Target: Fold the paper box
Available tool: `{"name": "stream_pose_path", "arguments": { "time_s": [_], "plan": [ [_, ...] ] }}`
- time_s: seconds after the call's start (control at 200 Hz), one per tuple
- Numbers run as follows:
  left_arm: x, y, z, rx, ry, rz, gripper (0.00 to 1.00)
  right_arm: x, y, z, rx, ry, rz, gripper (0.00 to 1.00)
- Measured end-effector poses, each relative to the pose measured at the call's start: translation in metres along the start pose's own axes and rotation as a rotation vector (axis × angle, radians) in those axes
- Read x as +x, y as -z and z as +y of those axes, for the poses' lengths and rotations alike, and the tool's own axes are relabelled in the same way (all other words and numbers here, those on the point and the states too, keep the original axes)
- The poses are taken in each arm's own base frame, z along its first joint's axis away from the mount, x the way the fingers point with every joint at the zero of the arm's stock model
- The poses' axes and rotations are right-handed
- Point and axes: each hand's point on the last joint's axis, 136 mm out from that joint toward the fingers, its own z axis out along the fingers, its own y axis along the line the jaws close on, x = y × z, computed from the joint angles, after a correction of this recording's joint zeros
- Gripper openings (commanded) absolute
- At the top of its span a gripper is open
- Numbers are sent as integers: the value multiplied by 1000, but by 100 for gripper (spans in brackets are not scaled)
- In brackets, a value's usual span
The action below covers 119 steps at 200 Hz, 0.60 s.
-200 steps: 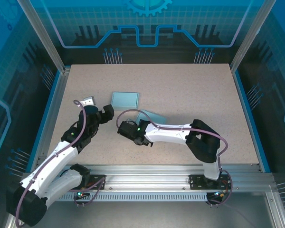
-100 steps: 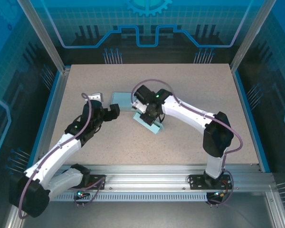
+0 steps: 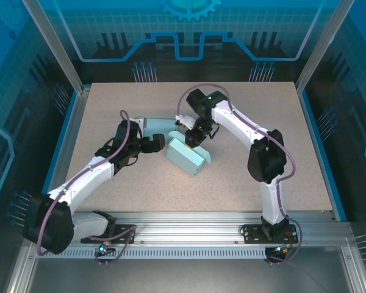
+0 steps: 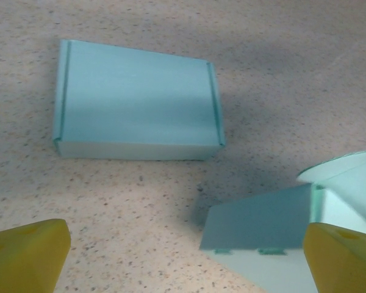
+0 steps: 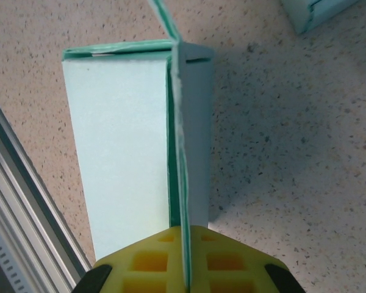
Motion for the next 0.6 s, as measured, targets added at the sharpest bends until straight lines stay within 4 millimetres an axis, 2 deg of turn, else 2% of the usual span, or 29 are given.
{"name": "stream_pose_path", "arguments": {
  "time_s": [0.16,0.315,0.455,0.595],
  "plan": [
    [-8,-1,-23,156,-44,-47,99,7,-4,1,2,40,66,0],
    [13,-11,-28,265,-83,-17,98,12,-12,-3,50,61,130,2],
    [27,-24,-29,307,-146,34,91,15,-15,-2,81,78,158,15],
    [39,-34,-26,341,-199,76,80,14,-18,2,97,105,170,19]
  ]
}}
